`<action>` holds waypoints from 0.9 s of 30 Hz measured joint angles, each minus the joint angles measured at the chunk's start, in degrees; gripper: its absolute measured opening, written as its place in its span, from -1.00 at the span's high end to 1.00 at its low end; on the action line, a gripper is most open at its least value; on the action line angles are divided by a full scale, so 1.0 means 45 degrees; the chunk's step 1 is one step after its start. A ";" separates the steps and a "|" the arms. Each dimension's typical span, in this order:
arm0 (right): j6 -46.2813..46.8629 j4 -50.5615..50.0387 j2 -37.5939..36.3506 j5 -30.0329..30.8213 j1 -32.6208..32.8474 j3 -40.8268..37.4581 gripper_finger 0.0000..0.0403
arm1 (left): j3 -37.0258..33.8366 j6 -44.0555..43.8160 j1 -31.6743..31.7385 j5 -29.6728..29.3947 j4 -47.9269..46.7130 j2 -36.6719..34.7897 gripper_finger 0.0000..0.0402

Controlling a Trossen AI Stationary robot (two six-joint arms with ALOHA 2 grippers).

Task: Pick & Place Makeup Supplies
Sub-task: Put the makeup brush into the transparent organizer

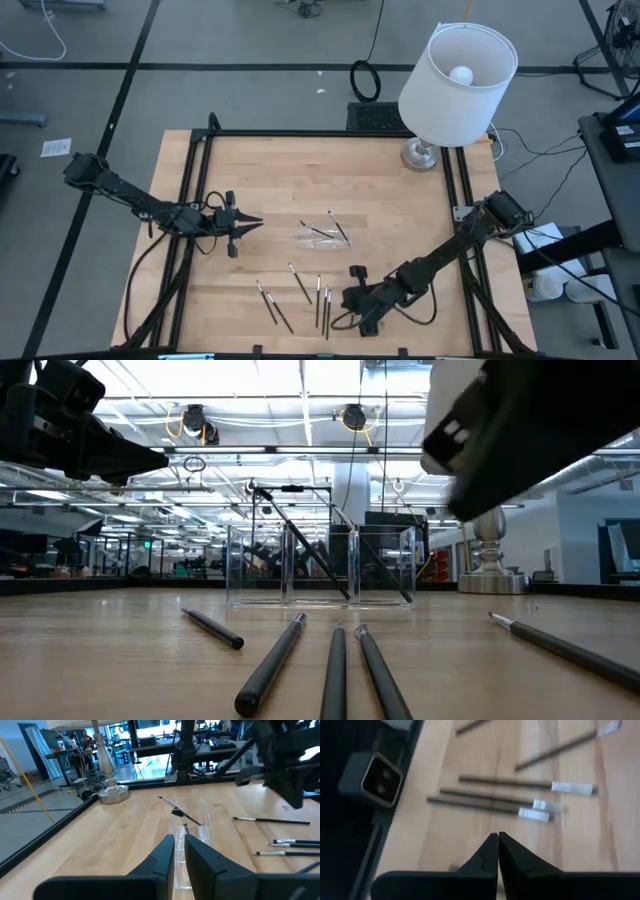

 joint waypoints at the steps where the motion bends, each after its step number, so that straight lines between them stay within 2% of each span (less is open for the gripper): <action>1: 0.0436 -0.0783 0.0000 0.0004 0.0097 0.0298 1.00 | 0.0000 0.0000 -0.0002 0.0002 0.0000 0.0000 0.75; 5: 0.2492 -0.3584 -0.0003 0.0020 0.0472 0.0986 1.00 | 0.0002 0.0000 -0.0003 0.0005 0.0000 0.0000 0.75; 10: 0.4667 -0.5335 -0.0005 0.0359 0.0598 0.0746 1.00 | 0.0000 0.0000 -0.0002 0.0005 0.0000 0.0000 0.75; 14: 0.5072 -0.5382 -0.0005 0.0801 0.0214 0.0108 1.00 | 0.0000 0.0000 -0.0005 0.0005 0.0001 0.0000 0.75; 20: 0.5078 -0.5032 -0.0035 0.0680 -0.0590 -0.0821 1.00 | 0.0000 0.0000 0.0000 0.0005 0.0005 0.0000 0.75; 27: 0.3480 -0.3561 -0.0087 -0.0142 -0.1512 -0.1457 1.00 | 0.0000 0.0000 0.0000 0.0005 0.0007 -0.0002 0.75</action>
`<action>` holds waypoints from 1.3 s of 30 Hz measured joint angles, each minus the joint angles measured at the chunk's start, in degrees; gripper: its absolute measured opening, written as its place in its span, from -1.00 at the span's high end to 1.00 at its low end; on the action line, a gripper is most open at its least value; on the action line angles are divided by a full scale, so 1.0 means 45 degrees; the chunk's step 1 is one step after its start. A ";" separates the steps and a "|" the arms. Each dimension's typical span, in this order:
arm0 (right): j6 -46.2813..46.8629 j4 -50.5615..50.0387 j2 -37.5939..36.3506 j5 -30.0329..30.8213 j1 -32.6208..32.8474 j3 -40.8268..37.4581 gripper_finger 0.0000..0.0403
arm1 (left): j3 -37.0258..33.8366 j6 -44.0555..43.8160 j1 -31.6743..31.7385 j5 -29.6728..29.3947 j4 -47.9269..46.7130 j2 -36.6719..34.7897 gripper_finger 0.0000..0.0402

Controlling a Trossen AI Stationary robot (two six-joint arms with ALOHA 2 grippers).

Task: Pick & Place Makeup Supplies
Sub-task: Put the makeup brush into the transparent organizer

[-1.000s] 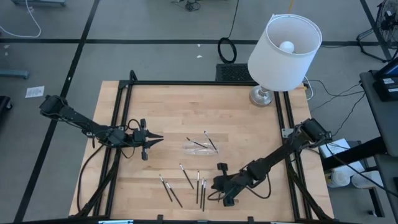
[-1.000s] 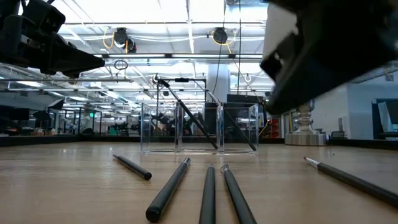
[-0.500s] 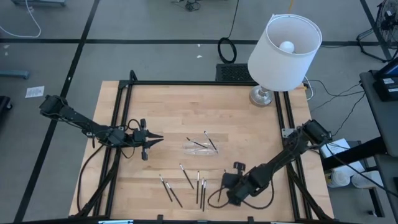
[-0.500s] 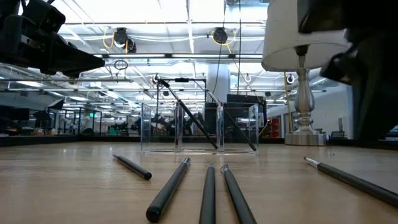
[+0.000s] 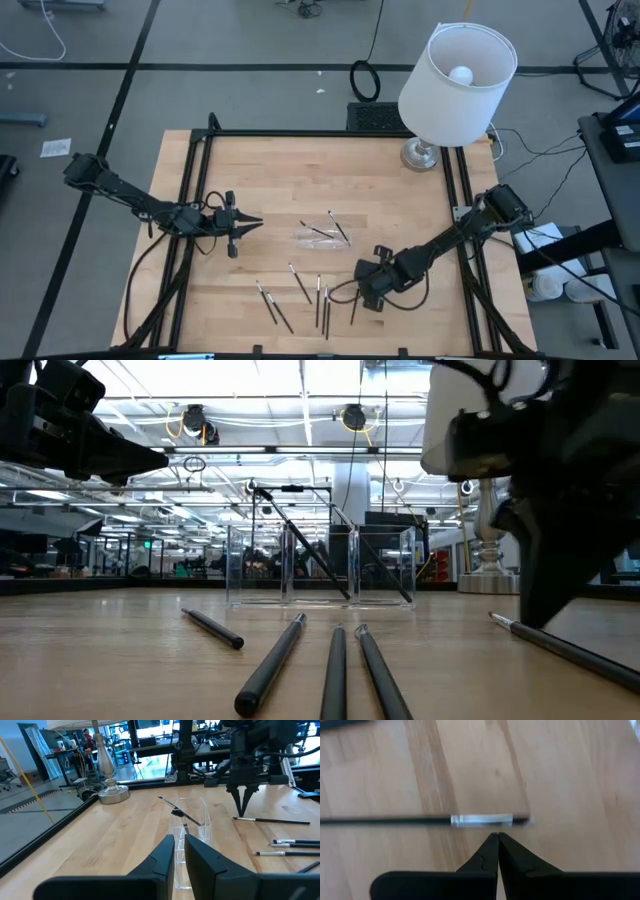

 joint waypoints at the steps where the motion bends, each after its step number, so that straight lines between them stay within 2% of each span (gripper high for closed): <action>1: -0.0188 0.0167 0.0005 -0.0014 -0.0123 0.0000 1.00 | 0.0002 0.0000 -0.0002 0.0000 -0.0002 0.0002 0.75; 17: -0.3903 0.2670 0.0146 -0.0058 -0.0798 -0.0058 1.00 | 0.0002 0.0000 -0.0001 0.0000 0.0003 0.0002 0.75; 24: -0.3936 0.2612 0.0142 0.1294 -0.0545 0.0202 1.00 | 0.0000 0.0000 0.0000 0.0000 0.0003 0.0002 0.75; 28: -0.4021 0.2671 0.0131 0.1325 -0.0053 0.0990 1.00 | 0.0000 0.0000 -0.0001 0.0000 0.0002 0.0002 0.75; 31: -0.3842 0.3379 0.0130 0.1027 0.0394 0.1641 1.00 | 0.0001 0.0000 -0.0001 0.0000 0.0003 0.0002 0.75; 34: -0.3293 0.4238 0.0124 0.0140 0.0865 0.2012 1.00 | 0.0000 0.0000 0.0000 0.0000 0.0003 0.0002 0.75; 39: -0.1669 0.3897 0.1222 -0.1242 0.1495 0.2090 1.00 | 0.0000 -0.0268 -0.0005 0.0000 0.0006 -0.0003 0.75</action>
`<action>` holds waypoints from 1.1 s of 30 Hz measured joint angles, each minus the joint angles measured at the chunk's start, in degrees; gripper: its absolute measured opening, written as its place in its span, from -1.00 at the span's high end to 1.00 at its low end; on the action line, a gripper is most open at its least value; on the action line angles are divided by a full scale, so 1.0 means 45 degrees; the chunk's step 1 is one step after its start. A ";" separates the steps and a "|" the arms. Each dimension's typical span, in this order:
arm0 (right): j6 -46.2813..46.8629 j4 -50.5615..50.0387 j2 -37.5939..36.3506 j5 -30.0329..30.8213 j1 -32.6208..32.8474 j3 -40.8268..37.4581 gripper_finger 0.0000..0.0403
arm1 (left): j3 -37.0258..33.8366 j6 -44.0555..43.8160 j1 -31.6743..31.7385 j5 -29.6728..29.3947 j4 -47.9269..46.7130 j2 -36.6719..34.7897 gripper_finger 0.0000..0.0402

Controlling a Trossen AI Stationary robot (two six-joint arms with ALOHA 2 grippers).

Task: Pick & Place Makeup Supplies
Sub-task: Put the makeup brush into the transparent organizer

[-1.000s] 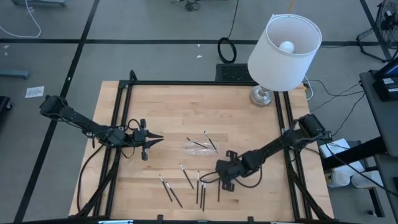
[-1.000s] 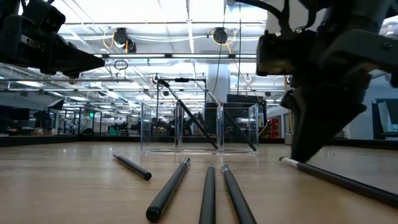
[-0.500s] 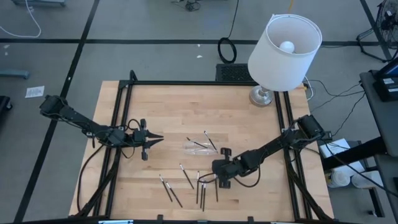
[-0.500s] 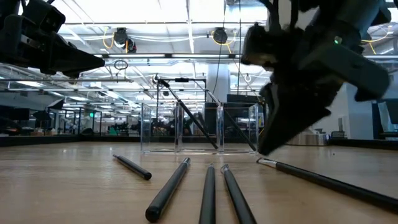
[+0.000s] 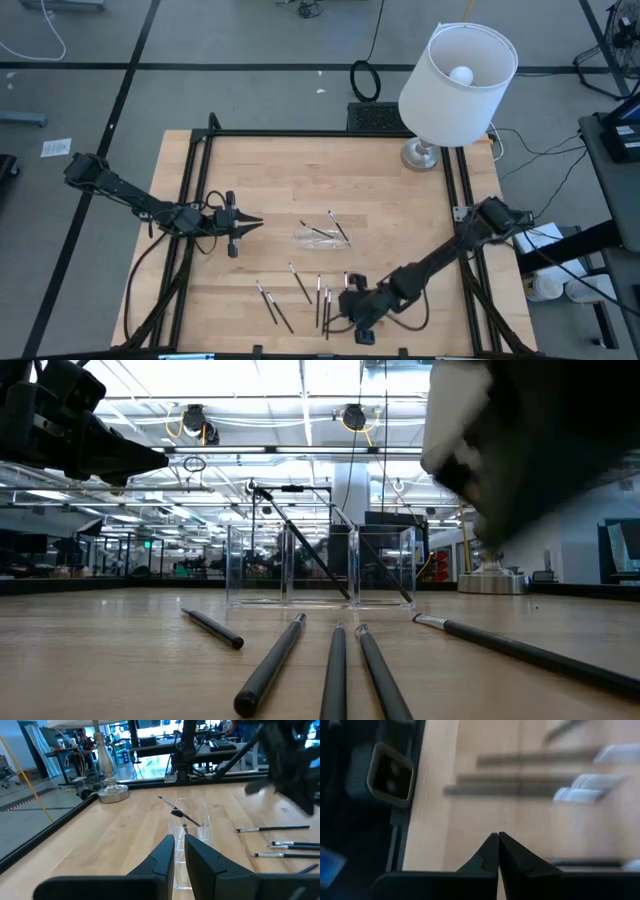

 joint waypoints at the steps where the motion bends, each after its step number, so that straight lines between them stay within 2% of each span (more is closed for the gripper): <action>1: 0.0277 0.0211 0.0277 -0.0247 0.0077 0.0003 1.00 | 0.0002 -0.0028 0.0002 0.0001 -0.0001 0.0003 0.75; 7: 0.1152 0.0854 0.1160 -0.0422 0.0344 0.0038 1.00 | 0.0000 -0.0028 0.0000 0.0002 0.0047 0.0002 0.75; 15: 0.2651 -0.0764 0.1109 -0.1383 0.0329 0.0096 1.00 | 0.0000 -0.0028 0.0000 0.0004 0.0042 0.0000 0.75; 21: 0.2723 -0.1366 0.1085 -0.1864 0.0373 0.0085 1.00 | 0.0000 -0.0028 0.0000 0.0000 0.0012 0.0000 0.75; 26: 0.3008 -0.2831 0.0986 -0.2167 0.0391 0.0073 1.00 | 0.0000 -0.0026 0.0000 0.0002 0.0007 0.0000 0.75; 29: 0.3259 -0.3614 0.0797 -0.2086 0.0412 0.0067 1.00 | 0.0000 -0.0023 0.0001 0.0000 0.0007 0.0001 0.75; 33: 0.3344 -0.4267 0.0372 -0.1190 0.0435 0.0057 1.00 | 0.0000 -0.0020 0.0000 0.0000 0.0007 0.0005 0.75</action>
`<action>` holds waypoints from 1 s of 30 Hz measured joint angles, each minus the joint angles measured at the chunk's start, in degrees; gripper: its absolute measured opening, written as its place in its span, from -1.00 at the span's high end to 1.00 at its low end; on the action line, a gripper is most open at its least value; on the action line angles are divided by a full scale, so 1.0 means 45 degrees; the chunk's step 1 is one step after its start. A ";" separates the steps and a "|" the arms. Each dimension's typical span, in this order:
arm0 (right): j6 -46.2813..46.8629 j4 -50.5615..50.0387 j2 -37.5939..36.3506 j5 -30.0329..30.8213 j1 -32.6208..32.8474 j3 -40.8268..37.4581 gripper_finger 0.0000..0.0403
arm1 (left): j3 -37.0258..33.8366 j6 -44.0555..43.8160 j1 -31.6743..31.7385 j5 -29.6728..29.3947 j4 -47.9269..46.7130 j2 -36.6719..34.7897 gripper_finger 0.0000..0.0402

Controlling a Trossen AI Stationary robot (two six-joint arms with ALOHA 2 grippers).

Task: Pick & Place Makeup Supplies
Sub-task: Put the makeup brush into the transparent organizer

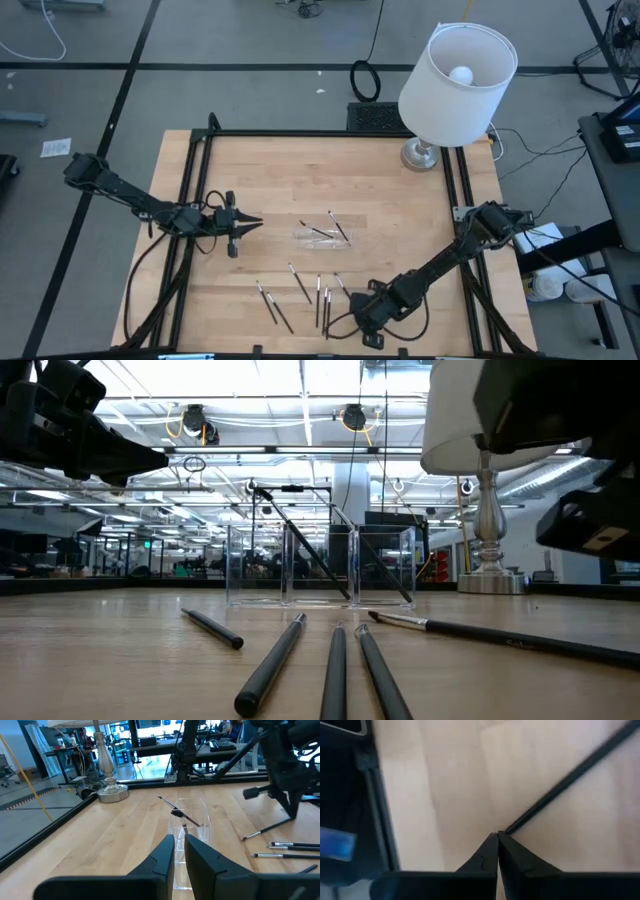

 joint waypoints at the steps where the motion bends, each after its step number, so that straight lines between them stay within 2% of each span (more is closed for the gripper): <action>1: -0.0003 -0.0171 -0.0120 0.0366 0.0011 -0.0003 1.00 | 0.0000 -0.0004 0.0000 0.0000 0.0000 -0.0004 0.75; 10: 0.0563 -0.2482 -0.0747 0.3316 -0.0062 -0.0068 1.00 | 0.0000 -0.0004 0.0000 0.0011 0.0000 -0.0005 0.75; 12: 0.0710 -0.2765 -0.0803 0.3271 -0.0087 -0.0073 1.00 | 0.0000 0.0000 0.0000 0.0015 -0.0010 -0.0005 0.75; 18: 0.0959 -0.2571 -0.1117 0.1984 -0.0111 -0.0068 1.00 | 0.0004 0.0006 0.0004 0.0015 -0.0010 -0.0001 0.75; 22: 0.1666 -0.2907 -0.1702 0.2128 -0.0203 -0.0063 1.00 | 0.0000 0.0006 0.0000 0.0010 -0.0010 0.0000 0.75; 24: 0.1600 -0.2924 -0.2060 0.2799 -0.0283 -0.0058 1.00 | 0.0002 0.0006 0.0002 0.0010 -0.0002 -0.0005 0.75; 27: 0.0327 -0.1281 -0.2411 0.4371 -0.0464 -0.0054 1.00 | 0.0000 0.0006 0.0000 0.0010 0.0000 -0.0004 0.75; 30: -0.2020 0.1639 -0.2420 0.4584 -0.0839 -0.0024 1.00 | 0.0000 0.0046 0.0000 0.0010 0.0022 -0.0005 0.75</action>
